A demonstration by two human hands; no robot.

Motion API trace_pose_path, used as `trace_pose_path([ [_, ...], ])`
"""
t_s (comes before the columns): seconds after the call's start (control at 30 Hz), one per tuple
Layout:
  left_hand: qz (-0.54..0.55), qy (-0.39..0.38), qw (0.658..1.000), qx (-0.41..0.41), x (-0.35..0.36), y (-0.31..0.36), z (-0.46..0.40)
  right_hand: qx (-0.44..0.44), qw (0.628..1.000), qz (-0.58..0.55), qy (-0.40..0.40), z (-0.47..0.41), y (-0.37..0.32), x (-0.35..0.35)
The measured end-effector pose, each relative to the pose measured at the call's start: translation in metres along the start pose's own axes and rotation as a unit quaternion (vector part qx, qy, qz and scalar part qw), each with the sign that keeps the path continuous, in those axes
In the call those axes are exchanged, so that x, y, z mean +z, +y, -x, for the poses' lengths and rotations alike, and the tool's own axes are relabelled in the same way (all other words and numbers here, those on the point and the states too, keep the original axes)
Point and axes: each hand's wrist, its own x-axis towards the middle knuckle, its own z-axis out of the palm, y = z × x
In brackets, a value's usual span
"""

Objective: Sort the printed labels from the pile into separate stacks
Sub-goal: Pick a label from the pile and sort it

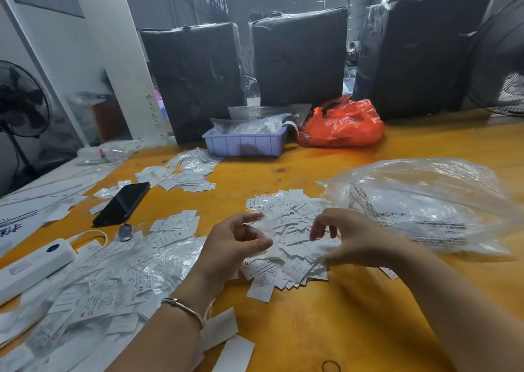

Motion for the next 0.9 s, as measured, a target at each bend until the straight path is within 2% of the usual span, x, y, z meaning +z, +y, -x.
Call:
trace_pose_path([
  [0.13, -0.011, -0.002, 1.000, -0.015, -0.001, -0.001, 0.000, -0.018, 0.999, 0.042, 0.019, -0.005, 0.007, 0.007],
  [0.3, -0.021, -0.016, 1.000, -0.007, 0.000, 0.000, 0.001, 0.004, 0.998, 0.041, 0.056, -0.008, 0.010, 0.008],
  [0.5, 0.027, -0.046, 0.998, -0.016, -0.001, 0.004, 0.002, 0.000, 0.985, -0.130, 0.115, -0.005, 0.009, -0.005],
  [0.6, 0.073, -0.067, 0.995, -0.020, -0.002, 0.006, 0.003, -0.010, 0.952, -0.267, 0.152, -0.005, 0.007, -0.004],
  [0.7, 0.091, -0.071, 0.993, -0.013, -0.002, 0.008, 0.004, -0.021, 0.917, -0.367, 0.156, -0.006, 0.005, -0.001],
  [0.8, 0.070, -0.056, 0.996, 0.001, -0.002, 0.009, 0.005, -0.024, 0.887, -0.436, 0.152, -0.007, 0.004, 0.001],
  [0.9, 0.041, -0.040, 0.998, 0.014, -0.002, 0.007, 0.004, -0.024, 0.871, -0.466, 0.151, -0.008, 0.003, 0.001],
])
